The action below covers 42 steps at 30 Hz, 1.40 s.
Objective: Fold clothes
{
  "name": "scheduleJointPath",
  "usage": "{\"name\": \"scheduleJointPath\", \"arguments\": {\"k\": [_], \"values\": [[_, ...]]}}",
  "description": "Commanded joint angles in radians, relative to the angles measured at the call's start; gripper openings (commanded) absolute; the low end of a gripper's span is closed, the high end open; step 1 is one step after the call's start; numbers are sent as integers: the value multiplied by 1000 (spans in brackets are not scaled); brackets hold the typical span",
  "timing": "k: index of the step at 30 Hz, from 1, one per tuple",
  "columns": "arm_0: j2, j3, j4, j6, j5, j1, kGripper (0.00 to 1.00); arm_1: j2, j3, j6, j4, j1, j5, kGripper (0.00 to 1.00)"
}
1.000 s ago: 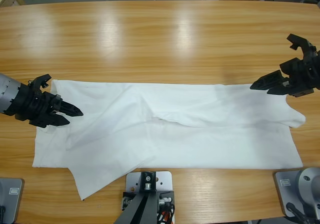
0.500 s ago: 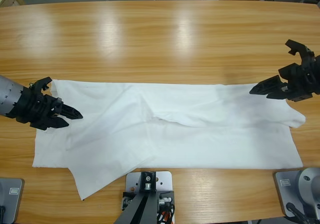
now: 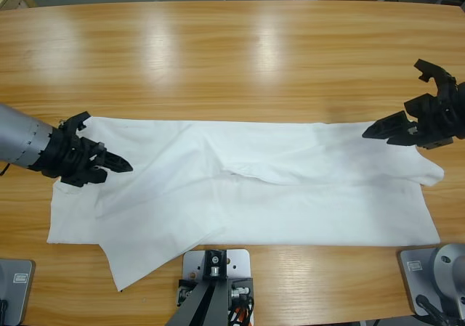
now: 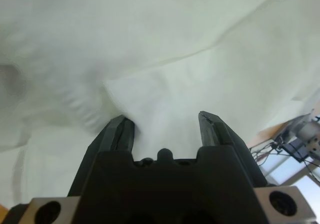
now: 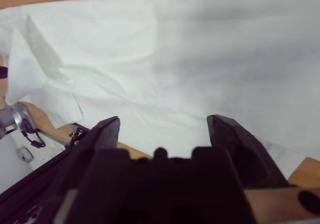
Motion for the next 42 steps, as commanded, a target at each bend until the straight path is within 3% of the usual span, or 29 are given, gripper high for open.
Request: {"name": "scheduleJointPath", "arguments": {"k": [1,8,18,29,42], "values": [[54,29,-17,36,12,-21,0,11,34,-13,-22,-21,-4,709],[-7,-22,10,98,148,-92,0,11,39,-13,-25,-22,-4,706],[-98,-215,29,288,177,-135,0,11,40,-16,-26,-22,-6,710],[-212,-191,202,278,352,-144,0,32,43,-22,-40,-23,-1,709],[-89,-171,124,279,337,-182,0,54,42,-22,-41,-22,5,711]]}}
